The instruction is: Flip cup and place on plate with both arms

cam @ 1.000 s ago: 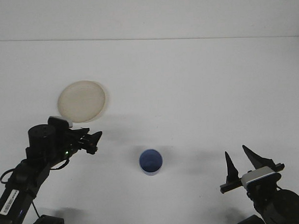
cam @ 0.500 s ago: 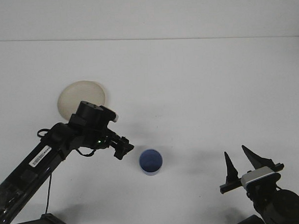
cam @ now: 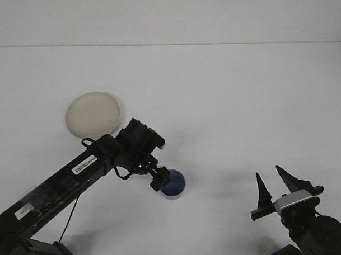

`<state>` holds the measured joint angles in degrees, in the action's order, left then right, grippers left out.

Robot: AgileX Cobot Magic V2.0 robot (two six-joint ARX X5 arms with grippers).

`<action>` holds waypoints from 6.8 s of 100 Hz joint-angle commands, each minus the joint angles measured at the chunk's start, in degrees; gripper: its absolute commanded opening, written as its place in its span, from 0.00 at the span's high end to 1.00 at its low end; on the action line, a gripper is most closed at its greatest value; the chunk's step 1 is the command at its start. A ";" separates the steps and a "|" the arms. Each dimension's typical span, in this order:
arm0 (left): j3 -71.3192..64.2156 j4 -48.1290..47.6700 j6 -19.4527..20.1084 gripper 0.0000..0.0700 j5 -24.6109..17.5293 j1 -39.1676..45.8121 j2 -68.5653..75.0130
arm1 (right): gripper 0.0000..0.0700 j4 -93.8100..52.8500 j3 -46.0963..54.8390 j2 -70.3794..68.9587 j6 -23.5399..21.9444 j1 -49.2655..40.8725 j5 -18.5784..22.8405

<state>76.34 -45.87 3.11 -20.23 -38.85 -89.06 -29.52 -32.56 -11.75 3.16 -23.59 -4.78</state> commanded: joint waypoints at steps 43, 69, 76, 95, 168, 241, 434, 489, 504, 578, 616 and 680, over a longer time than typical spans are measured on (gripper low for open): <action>1.16 2.69 0.70 0.34 2.27 -4.28 -10.40 | 0.49 0.42 -0.20 0.07 -0.35 -0.20 -0.24; 1.16 3.23 0.50 1.00 4.17 -5.16 -11.15 | 0.49 0.42 -0.20 0.07 -0.35 -0.20 -0.24; 1.16 3.74 0.48 0.98 4.17 -5.16 -11.15 | 0.49 0.42 -0.20 0.07 -0.35 -0.20 -0.24; 1.31 3.98 0.26 0.98 4.17 -5.38 -11.02 | 0.49 0.39 -0.20 0.07 -0.35 -0.20 -0.24; 20.48 -2.95 0.59 0.98 8.22 19.69 -10.60 | 0.49 0.35 -0.20 0.07 -0.35 -0.20 -0.22; 20.48 0.57 0.31 0.98 10.03 43.56 -15.61 | 0.49 0.33 -0.20 0.07 -0.37 -0.20 -0.22; 19.19 3.23 0.72 0.46 8.04 45.07 11.37 | 0.49 0.31 -0.17 0.07 -0.39 -0.20 -0.24; -42.05 46.31 1.73 0.98 6.58 46.40 47.71 | 1.00 1.57 -0.17 0.09 -2.91 -0.20 -2.23; -48.41 49.83 1.68 0.98 6.71 46.40 52.43 | 1.00 3.87 -0.11 0.09 -3.72 -0.20 -3.02; -48.52 53.46 -5.11 0.98 6.69 46.34 57.53 | 1.00 3.39 -0.13 0.09 -3.78 -0.22 -2.78; -49.88 53.68 -0.83 0.98 7.67 45.48 63.41 | 1.00 3.39 -0.13 0.09 -3.78 -0.22 -2.78; -75.56 57.13 -5.33 0.98 18.10 39.23 88.89 | 1.00 3.39 -0.13 0.09 -3.78 -0.22 -2.78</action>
<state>1.89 11.18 -1.23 -2.61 0.32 -0.25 -26.61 -32.53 -11.75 -0.03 -23.59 -7.55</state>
